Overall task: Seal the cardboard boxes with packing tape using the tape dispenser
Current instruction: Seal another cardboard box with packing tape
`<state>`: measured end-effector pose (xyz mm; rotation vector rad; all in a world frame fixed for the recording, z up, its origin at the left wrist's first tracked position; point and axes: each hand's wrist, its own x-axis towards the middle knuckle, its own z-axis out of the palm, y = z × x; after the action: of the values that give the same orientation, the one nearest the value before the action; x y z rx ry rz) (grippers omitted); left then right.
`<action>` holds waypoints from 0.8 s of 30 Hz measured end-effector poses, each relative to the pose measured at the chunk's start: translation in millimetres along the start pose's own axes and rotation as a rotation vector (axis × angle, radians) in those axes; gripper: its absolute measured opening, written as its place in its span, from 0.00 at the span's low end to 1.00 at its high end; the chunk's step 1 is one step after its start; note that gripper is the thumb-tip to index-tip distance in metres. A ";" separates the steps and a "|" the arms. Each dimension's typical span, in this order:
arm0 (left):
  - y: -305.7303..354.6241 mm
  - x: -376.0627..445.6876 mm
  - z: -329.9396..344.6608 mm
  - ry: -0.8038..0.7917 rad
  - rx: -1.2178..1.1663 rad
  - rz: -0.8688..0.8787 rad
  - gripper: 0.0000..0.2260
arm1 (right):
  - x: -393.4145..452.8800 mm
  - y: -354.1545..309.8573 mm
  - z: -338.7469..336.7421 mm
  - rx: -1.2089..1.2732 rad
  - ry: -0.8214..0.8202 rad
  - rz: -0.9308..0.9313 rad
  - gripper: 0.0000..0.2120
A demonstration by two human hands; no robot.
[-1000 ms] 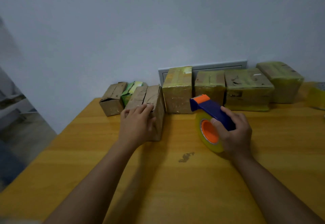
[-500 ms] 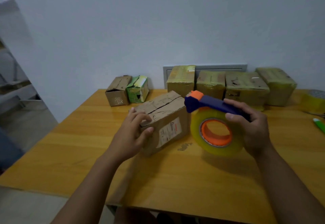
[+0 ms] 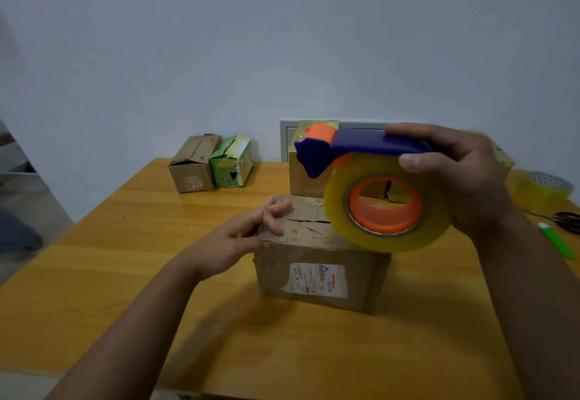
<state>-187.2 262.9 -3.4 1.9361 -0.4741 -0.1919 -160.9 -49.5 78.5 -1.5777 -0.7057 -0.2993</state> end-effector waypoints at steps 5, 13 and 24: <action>-3.6 11.2 28.9 0.397 -0.043 0.000 0.07 | 21.4 9.8 21.8 -0.076 -0.050 0.009 0.19; 36.3 33.8 15.6 0.690 -0.350 -0.083 0.13 | 28.5 26.6 29.4 -0.091 -0.104 0.019 0.20; 52.8 34.3 6.3 0.387 -0.774 -0.109 0.14 | 23.7 32.4 27.6 -0.071 -0.096 0.000 0.21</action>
<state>-170.8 225.6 45.0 1.1930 -0.0134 -0.0503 -129.2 -16.3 62.1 -1.6683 -0.7768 -0.2526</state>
